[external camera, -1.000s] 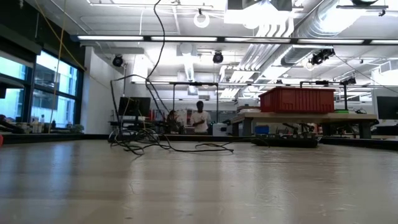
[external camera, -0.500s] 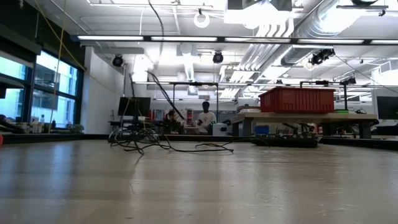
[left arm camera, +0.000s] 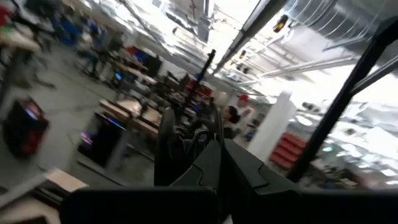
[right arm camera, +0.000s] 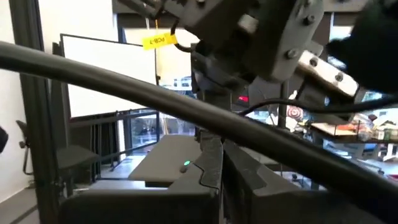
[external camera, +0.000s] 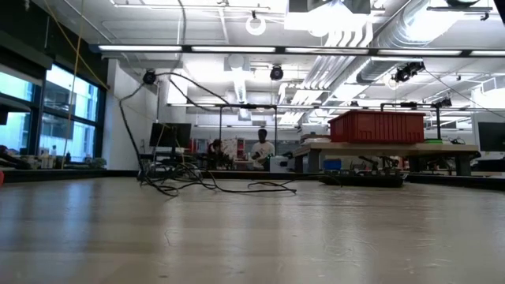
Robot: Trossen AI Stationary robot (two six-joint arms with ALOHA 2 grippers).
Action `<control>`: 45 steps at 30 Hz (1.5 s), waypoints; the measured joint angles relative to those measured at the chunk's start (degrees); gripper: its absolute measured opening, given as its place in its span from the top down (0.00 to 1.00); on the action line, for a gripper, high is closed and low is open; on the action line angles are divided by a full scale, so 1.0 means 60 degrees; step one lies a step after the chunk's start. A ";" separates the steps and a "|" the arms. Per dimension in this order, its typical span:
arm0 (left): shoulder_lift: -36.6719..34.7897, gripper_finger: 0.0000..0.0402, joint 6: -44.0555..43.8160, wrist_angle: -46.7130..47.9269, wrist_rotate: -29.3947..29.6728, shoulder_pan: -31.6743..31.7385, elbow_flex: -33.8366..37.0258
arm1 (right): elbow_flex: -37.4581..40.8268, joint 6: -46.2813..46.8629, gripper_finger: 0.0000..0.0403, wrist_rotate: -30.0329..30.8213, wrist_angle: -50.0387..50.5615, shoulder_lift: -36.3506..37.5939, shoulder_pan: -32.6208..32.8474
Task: Coil cords
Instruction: Coil the black wire on the black spool
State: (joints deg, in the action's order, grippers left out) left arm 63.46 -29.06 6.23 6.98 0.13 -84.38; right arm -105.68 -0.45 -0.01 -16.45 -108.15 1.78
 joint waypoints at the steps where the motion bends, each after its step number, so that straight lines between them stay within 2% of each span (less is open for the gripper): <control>1: 0.0004 1.00 -0.0316 0.0014 -0.0127 -0.0001 0.0000 | 0.0002 0.0000 1.00 0.0000 -0.0130 -0.0016 0.0000; 7: -0.0060 1.00 -0.1911 0.0058 -0.0669 -0.0004 0.0000 | -0.0002 -0.0004 1.00 0.0000 -0.0571 0.0006 0.0000; 14: -0.0232 1.00 -0.2664 0.0744 -0.0505 -0.0004 -0.0004 | -0.0002 -0.0133 1.00 -0.0076 -0.0910 0.0006 -0.0004; 21: -0.0240 1.00 -0.5290 0.0972 -0.1247 0.0006 -0.0011 | 0.0002 -0.0532 1.00 0.0392 -0.0976 0.0006 -0.0049; 28: -0.0257 1.00 -0.6678 0.0956 -0.1828 -0.0002 -0.0011 | 0.0009 -0.0804 1.00 0.0466 -0.1387 -0.0005 -0.0069; 35: -0.0518 1.00 -0.6618 0.0955 -0.1453 0.0016 0.0004 | 0.0009 -0.0520 1.00 0.0099 -0.1624 -0.0005 -0.0018; 41: -0.0659 1.00 -0.7107 0.0466 -0.1607 -0.0003 0.0018 | -0.0005 -0.1203 1.00 0.0695 -0.1836 0.0008 0.0085; 45: -0.0595 1.00 -0.7412 0.0547 -0.1722 -0.0167 0.0018 | -0.0006 -0.1185 1.00 0.0662 -0.2309 0.0014 -0.0039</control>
State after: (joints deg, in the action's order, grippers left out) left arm 59.89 -73.53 9.51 -3.35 -0.87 -84.27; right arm -105.71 -7.56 3.96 -30.31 -108.06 1.55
